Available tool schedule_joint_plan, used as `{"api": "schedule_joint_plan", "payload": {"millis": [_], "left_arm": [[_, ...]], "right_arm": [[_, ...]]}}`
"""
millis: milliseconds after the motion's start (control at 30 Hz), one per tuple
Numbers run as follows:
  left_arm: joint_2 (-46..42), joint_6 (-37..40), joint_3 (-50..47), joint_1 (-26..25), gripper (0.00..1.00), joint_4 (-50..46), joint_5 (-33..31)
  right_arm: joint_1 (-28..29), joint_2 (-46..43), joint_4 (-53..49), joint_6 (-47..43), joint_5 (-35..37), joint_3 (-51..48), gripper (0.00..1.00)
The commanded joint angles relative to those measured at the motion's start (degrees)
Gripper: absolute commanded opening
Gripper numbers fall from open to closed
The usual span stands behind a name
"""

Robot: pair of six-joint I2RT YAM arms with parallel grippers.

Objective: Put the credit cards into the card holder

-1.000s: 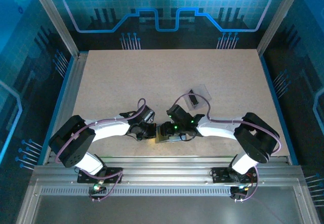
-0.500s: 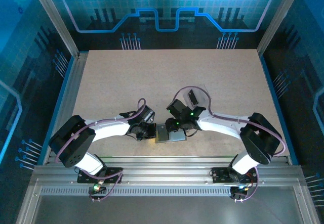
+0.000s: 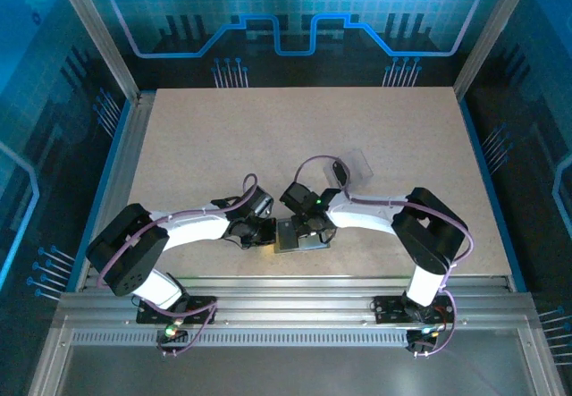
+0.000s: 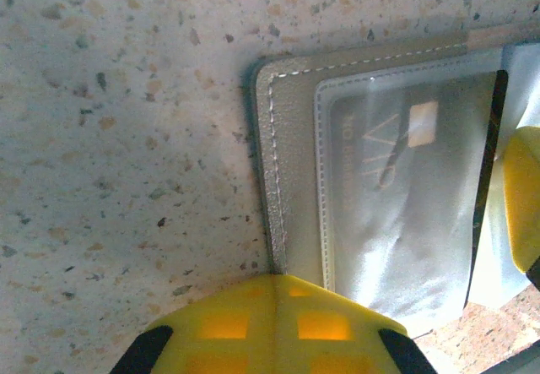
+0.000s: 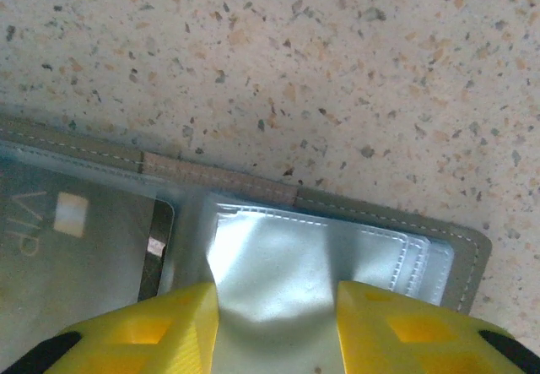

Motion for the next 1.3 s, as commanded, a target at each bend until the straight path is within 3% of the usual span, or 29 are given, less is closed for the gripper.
{"api": "schedule_joint_plan", "payload": {"millis": [0,133,400,600,700,1000,1267], "left_arm": [[3.2,0.4,-0.9,-0.5,0.05,1.1,-1.5],[3.3,0.4,-0.9,-0.4,0.05,1.3,-1.4],[3.6,0.4,-1.4,-0.4,0.05,1.7,-1.4],[5.7,0.1,-1.7,-0.5,0.04,3.7,-0.7],[6.2,-0.5,-1.9,-0.6,0.04,5.0,0.1],[6.2,-1.1,-2.2,-0.6,0.04,6.2,0.5],[6.1,-1.8,-2.6,-0.6,0.04,7.4,1.1]], "right_arm": [[1.2,3.2,-1.4,0.9,0.7,-0.7,0.4],[1.2,2.8,0.8,1.3,-1.5,-1.7,0.27],[2.0,1.5,-3.0,-0.9,1.1,3.0,0.0],[5.1,3.4,-9.6,-2.4,6.1,10.9,0.0],[6.2,5.4,-11.0,-2.9,5.1,13.7,0.07],[4.6,3.9,-1.6,-1.4,-9.1,11.3,0.26],[0.5,-1.6,12.8,3.8,-19.4,4.0,0.33]]}}
